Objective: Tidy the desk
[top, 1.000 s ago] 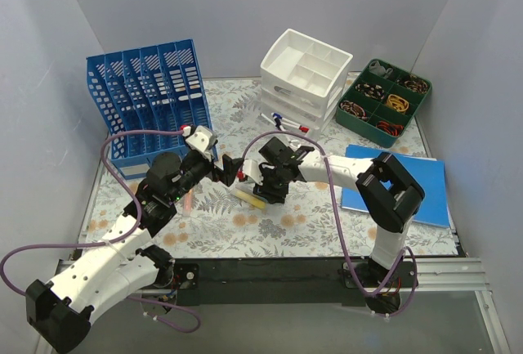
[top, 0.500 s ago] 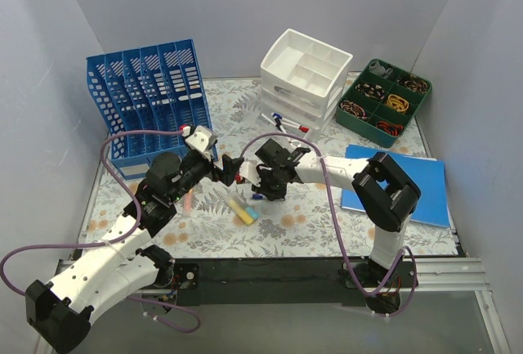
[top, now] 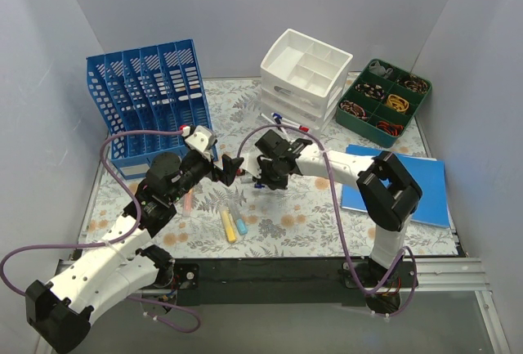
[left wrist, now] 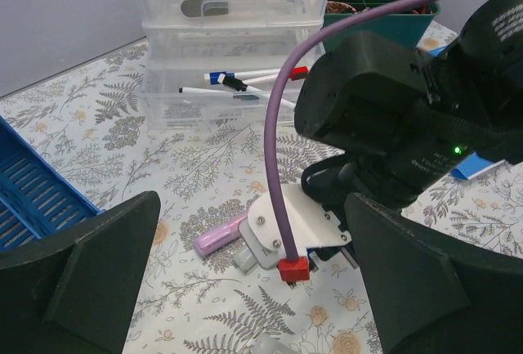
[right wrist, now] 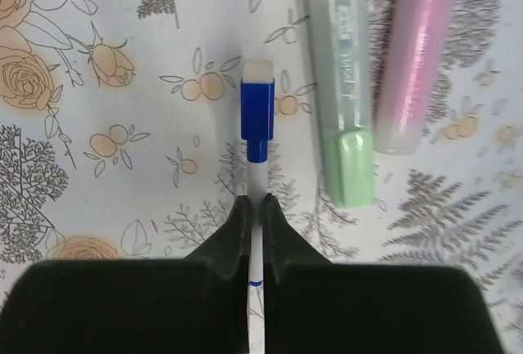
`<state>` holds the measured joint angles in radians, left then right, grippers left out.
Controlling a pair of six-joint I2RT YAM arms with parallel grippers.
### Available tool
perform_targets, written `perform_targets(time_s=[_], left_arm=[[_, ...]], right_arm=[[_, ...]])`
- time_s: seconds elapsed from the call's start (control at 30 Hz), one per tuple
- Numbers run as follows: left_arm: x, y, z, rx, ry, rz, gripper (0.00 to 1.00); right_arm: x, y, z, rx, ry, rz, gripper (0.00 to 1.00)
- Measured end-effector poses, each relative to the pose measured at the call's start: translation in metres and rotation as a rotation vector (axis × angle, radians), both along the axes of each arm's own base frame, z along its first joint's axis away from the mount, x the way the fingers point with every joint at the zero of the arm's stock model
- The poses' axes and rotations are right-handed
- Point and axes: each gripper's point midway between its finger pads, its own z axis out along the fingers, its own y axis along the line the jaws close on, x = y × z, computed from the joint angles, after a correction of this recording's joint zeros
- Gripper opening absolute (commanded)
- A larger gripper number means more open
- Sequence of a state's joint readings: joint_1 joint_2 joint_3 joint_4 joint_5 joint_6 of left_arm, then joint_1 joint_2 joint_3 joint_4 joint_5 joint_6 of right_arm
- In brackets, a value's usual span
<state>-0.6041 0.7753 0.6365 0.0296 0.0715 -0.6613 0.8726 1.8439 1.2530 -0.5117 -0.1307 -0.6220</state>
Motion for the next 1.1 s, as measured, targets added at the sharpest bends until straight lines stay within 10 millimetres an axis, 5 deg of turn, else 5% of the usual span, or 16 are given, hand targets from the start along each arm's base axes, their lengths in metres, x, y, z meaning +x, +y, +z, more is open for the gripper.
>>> perform_targets(time_s=[0.33, 0.43, 0.67, 0.87, 1.1], left_arm=[[0.000, 0.000, 0.000, 0.000, 0.001, -0.001, 0.98], [0.000, 0.000, -0.001, 0.002, 0.003, 0.000, 0.98], [0.001, -0.001, -0.002, 0.004, 0.005, 0.000, 0.98], [0.001, -0.001, -0.002, 0.004, 0.006, 0.000, 0.98], [0.001, -0.001, -0.003, 0.006, 0.009, -0.001, 0.98]], right_arm=[[0.074, -0.006, 0.113, 0.206, -0.187, -0.099, 0.01], [0.098, -0.014, 0.133, 0.249, -0.228, -0.159, 0.01], [0.137, -0.035, 0.148, 0.284, -0.280, -0.286, 0.01], [0.165, -0.047, 0.142, 0.282, -0.296, -0.361, 0.02], [0.182, -0.054, 0.125, 0.256, -0.286, -0.406, 0.36]])
